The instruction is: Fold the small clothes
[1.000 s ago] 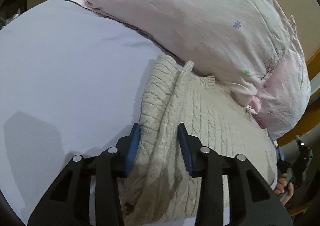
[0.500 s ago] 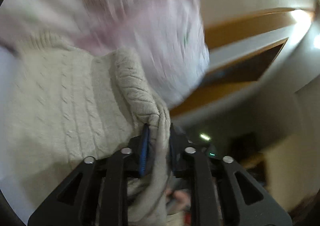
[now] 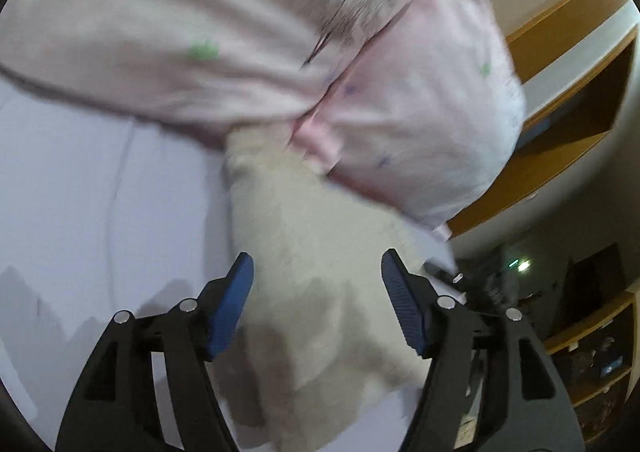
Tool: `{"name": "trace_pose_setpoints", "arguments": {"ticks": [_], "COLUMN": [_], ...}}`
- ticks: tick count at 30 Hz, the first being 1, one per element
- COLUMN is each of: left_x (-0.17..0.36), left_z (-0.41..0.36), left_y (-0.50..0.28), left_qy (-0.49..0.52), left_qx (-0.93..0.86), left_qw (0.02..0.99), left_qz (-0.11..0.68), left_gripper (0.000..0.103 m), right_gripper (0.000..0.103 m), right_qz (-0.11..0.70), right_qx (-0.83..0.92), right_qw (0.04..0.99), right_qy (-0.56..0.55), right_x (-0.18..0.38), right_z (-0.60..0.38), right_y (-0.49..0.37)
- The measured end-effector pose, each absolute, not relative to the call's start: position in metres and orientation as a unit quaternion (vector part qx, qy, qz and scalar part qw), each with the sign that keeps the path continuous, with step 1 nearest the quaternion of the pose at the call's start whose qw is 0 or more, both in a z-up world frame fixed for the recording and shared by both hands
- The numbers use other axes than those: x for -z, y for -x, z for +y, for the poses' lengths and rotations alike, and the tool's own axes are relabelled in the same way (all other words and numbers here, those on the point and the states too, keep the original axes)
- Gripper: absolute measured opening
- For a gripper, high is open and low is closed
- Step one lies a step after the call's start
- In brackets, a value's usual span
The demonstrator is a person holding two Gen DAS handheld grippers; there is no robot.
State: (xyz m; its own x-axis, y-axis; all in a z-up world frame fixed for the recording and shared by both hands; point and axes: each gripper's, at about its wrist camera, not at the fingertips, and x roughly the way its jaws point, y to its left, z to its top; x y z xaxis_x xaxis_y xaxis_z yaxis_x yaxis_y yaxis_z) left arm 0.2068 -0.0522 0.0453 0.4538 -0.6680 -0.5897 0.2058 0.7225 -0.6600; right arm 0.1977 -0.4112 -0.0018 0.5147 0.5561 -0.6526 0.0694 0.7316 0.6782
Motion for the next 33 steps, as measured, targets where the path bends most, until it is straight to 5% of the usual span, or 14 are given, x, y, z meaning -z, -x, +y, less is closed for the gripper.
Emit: {"name": "trace_pose_setpoints", "arguments": {"ticks": [2, 4, 7, 8, 11, 14, 17, 19, 24, 26, 27, 33], "left_x": [-0.034, -0.025, -0.012, -0.007, -0.008, -0.035, -0.052, -0.051, -0.057, -0.058, -0.058, -0.047], "left_z": [-0.06, -0.072, -0.075, -0.074, -0.062, -0.043, -0.027, -0.015, 0.003, 0.003, 0.004, 0.004], "left_y": [-0.203, -0.198, -0.197, -0.198, -0.196, -0.182, -0.173, -0.172, -0.151, -0.139, -0.133, -0.097], "left_qy": [0.231, 0.198, 0.199, 0.212, 0.222, 0.189, 0.102, 0.077, 0.078, 0.072, 0.07, 0.062], "left_qx": [0.268, 0.254, 0.257, 0.263, 0.281, 0.304, 0.257, 0.21, 0.172, 0.16, 0.155, 0.137], "left_qw": [0.811, 0.82, 0.816, 0.81, 0.803, 0.818, 0.863, 0.876, 0.899, 0.903, 0.904, 0.909], "left_qz": [0.465, 0.472, 0.477, 0.48, 0.477, 0.45, 0.423, 0.426, 0.396, 0.392, 0.392, 0.389], "left_gripper": [0.07, 0.075, 0.076, 0.074, 0.047, 0.043, 0.05, 0.054, 0.077, 0.081, 0.083, 0.09], "right_gripper": [0.095, 0.066, 0.04, 0.039, 0.036, 0.036, 0.044, 0.062, 0.064, 0.05, 0.026, 0.016], "right_qz": [0.468, 0.469, 0.471, 0.47, 0.449, 0.426, 0.445, 0.451, 0.379, 0.407, 0.436, 0.402], "right_qx": [-0.161, -0.168, -0.172, -0.181, -0.218, -0.289, -0.288, -0.171, -0.198, -0.209, -0.21, -0.133], "right_qw": [0.806, 0.808, 0.803, 0.797, 0.785, 0.77, 0.785, 0.851, 0.873, 0.864, 0.853, 0.868], "right_qy": [-0.325, -0.316, -0.321, -0.335, -0.368, -0.378, -0.32, -0.21, -0.233, -0.211, -0.193, -0.257], "right_x": [0.003, 0.006, 0.011, 0.011, 0.007, -0.005, -0.009, -0.017, -0.04, -0.032, -0.019, -0.018], "right_z": [-0.404, -0.398, -0.393, -0.394, -0.389, -0.37, -0.336, -0.32, -0.329, -0.316, -0.305, -0.35], "right_y": [-0.197, -0.196, -0.195, -0.197, -0.194, -0.188, -0.192, -0.191, -0.172, -0.178, -0.185, -0.186]}}
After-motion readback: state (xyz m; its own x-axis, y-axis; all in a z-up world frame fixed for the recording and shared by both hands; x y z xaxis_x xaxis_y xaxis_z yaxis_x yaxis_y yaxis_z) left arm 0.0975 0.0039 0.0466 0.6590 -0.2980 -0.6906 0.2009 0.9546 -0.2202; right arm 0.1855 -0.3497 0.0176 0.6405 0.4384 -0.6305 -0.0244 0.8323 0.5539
